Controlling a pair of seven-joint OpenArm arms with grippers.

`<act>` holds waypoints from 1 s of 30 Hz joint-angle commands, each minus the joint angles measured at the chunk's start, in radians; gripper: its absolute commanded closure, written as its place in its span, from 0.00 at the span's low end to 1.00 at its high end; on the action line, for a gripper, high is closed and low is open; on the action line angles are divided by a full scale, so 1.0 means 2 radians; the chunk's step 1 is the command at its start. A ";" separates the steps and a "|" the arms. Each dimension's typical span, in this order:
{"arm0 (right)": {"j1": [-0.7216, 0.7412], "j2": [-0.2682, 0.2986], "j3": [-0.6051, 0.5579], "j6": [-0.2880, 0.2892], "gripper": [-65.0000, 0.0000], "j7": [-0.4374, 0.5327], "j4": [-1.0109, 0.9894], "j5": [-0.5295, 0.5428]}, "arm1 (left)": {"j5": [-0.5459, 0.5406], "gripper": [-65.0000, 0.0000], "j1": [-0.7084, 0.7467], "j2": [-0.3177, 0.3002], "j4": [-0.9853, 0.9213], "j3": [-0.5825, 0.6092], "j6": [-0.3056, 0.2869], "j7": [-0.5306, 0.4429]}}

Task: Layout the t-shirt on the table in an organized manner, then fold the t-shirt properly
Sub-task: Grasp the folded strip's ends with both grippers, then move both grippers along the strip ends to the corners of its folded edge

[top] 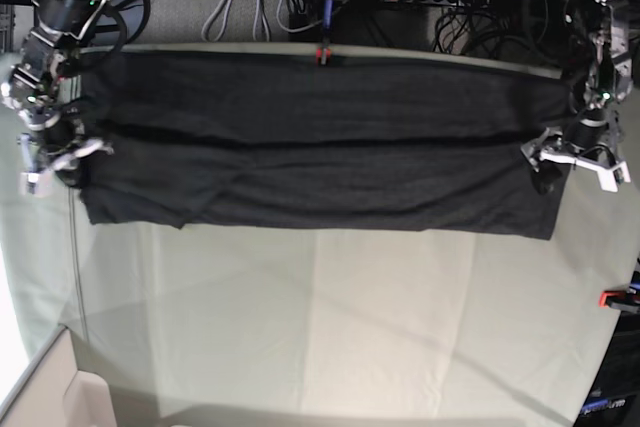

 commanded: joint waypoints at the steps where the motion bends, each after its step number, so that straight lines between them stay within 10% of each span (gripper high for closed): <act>1: -0.001 0.002 0.010 0.007 1.00 0.015 0.023 0.010 | 0.000 0.05 -0.003 -0.009 0.009 -0.004 -0.002 -0.012; 17: -0.102 -0.088 0.012 0.007 1.00 0.016 0.200 0.012 | 0.000 0.05 -0.005 -0.008 0.009 -0.004 -0.002 -0.012; 30: -0.231 -0.107 0.010 0.007 1.00 0.015 0.303 0.154 | -0.001 0.05 -0.006 -0.008 0.008 -0.004 -0.002 -0.013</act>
